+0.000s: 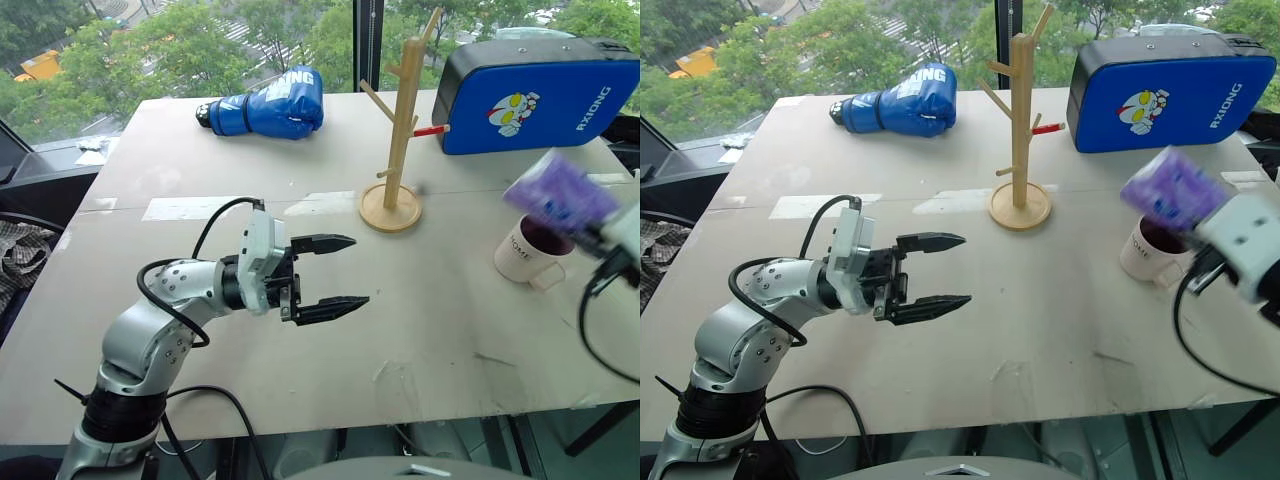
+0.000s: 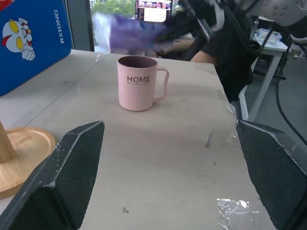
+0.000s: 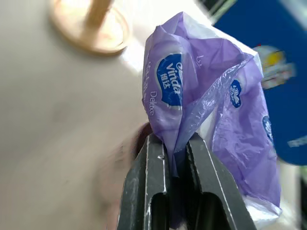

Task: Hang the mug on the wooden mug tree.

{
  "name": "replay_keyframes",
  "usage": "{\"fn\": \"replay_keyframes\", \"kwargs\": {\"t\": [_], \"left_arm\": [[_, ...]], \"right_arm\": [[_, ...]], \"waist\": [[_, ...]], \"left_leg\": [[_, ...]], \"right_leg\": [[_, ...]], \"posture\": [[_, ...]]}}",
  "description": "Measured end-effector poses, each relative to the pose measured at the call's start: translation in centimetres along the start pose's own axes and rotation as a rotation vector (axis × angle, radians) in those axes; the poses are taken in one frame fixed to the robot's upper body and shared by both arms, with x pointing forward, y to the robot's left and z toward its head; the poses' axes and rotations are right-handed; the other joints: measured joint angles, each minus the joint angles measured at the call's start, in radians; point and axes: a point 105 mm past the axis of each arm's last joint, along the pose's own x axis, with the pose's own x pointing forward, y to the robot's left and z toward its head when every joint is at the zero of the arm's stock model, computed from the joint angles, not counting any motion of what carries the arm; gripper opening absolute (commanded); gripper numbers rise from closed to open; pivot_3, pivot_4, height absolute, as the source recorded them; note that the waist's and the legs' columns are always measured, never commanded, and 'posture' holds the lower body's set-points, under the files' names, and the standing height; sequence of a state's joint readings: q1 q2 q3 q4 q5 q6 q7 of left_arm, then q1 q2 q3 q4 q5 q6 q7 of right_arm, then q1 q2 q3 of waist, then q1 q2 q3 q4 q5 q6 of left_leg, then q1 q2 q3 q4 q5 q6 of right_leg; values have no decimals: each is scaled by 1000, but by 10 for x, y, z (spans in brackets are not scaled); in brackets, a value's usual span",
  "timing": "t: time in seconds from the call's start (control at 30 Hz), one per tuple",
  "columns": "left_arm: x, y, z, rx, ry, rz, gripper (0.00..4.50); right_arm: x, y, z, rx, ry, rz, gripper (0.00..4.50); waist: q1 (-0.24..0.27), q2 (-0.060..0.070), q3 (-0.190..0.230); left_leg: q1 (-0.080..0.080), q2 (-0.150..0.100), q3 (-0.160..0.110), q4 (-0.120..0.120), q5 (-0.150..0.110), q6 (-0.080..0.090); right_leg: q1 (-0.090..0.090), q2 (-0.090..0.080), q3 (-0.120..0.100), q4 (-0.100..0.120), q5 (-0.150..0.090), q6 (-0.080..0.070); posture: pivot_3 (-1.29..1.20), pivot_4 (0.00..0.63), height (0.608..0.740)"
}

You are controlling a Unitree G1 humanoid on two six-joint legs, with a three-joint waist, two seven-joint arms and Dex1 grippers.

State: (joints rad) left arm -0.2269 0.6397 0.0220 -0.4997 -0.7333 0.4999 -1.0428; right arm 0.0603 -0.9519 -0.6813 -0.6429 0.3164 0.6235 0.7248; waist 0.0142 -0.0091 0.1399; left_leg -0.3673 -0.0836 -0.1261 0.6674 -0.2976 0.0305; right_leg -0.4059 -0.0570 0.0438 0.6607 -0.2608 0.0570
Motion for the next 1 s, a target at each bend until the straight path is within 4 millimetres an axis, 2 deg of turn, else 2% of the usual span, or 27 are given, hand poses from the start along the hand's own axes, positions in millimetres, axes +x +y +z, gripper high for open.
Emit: {"fn": "replay_keyframes", "kwargs": {"t": [0.07, 0.17, 0.2, 0.27, 0.37, 0.47, 0.57, 0.67, 0.8, 0.93, 0.97, 1.0], "left_arm": [[0, -1, 1, -5, -10, -7, 4500], [3, -2, 6, -4, -49, -20, 4500], [7, -1, 16, 8, -106, -28, 4500], [9, 1, 23, 11, -144, -22, 4500], [11, 3, 27, 12, -166, -19, 4500], [11, 4, 27, 9, -170, -11, 4500], [11, 6, 25, 0, -175, -3, 4500], [9, 8, 24, -5, -177, -2, 4500], [8, 9, 24, -9, -176, 4, 4500], [7, 7, 18, -31, -157, 5, 4500], [7, 6, 15, -39, -152, 1, 4500], [7, 6, 13, -45, -145, -3, 4500]], "right_arm": [[-7, -19, 2, -4, 0, -80, 47], [-9, -30, -9, -15, 55, -111, 47], [-13, -49, -35, -2, 158, -181, 47], [-12, -54, -60, 38, 225, -206, 47], [-5, -43, -107, 140, 339, -196, 47], [5, -28, -142, 184, 415, -170, 47], [20, -13, -161, 228, 437, -132, 1083], [26, 1, -178, 237, 476, -87, 2600], [15, -3, -171, 193, 471, -86, 4449], [-9, -6, -125, 270, 368, -71, 4449], [-17, 0, -115, 289, 359, -47, 4449], [-27, 14, -101, 321, 349, -3, 4449]], "waist": [[1, 0, 0], [2, 0, 0], [2, 0, 0], [0, 0, 0], [-5, 0, 1], [-7, 3, 1], [-14, 3, 1], [-13, 4, 1], [-3, 5, 1], [1, 5, 1], [1, 5, 1], [3, 5, 1]], "left_leg": [[0, 0, -1, 0, 0, 0], [0, 0, -1, 0, 0, 0], [-1, -1, -1, 1, 0, 0], [0, -1, 0, 1, 0, 0], [1, 0, 2, 0, 0, 0], [2, 0, 5, 0, 0, 0], [2, 0, 5, 0, 0, 0], [2, 0, 4, 0, 0, 0], [0, 0, 4, 0, 0, 0], [-2, 0, 1, -1, 0, 0], [-1, 0, 1, -1, 0, 0], [-2, 0, -1, -1, 0, 0]], "right_leg": [[0, 0, 0, 0, 0, 0], [0, 0, 0, 0, 0, 0], [0, -1, 0, 0, 0, 0], [0, -1, 0, 0, 0, 0], [0, 0, 2, 1, 0, 0], [0, 0, 2, 1, 0, 0], [0, 1, 2, 2, 0, 0], [0, 0, 2, 1, 0, 0], [-2, 0, 2, 1, 0, 0], [-2, 1, 3, 1, 0, 0], [-2, 1, 2, 1, 0, 0], [-2, 1, 1, 1, 0, 0]], "posture": [[0, 150, 740], [0, 150, 740], [0, 150, 740], [0, 150, 740], [0, 150, 740], [0, 150, 740], [0, 150, 740], [0, 150, 740], [0, 150, 740], [0, 150, 740], [0, 150, 740], [0, 150, 740]]}}
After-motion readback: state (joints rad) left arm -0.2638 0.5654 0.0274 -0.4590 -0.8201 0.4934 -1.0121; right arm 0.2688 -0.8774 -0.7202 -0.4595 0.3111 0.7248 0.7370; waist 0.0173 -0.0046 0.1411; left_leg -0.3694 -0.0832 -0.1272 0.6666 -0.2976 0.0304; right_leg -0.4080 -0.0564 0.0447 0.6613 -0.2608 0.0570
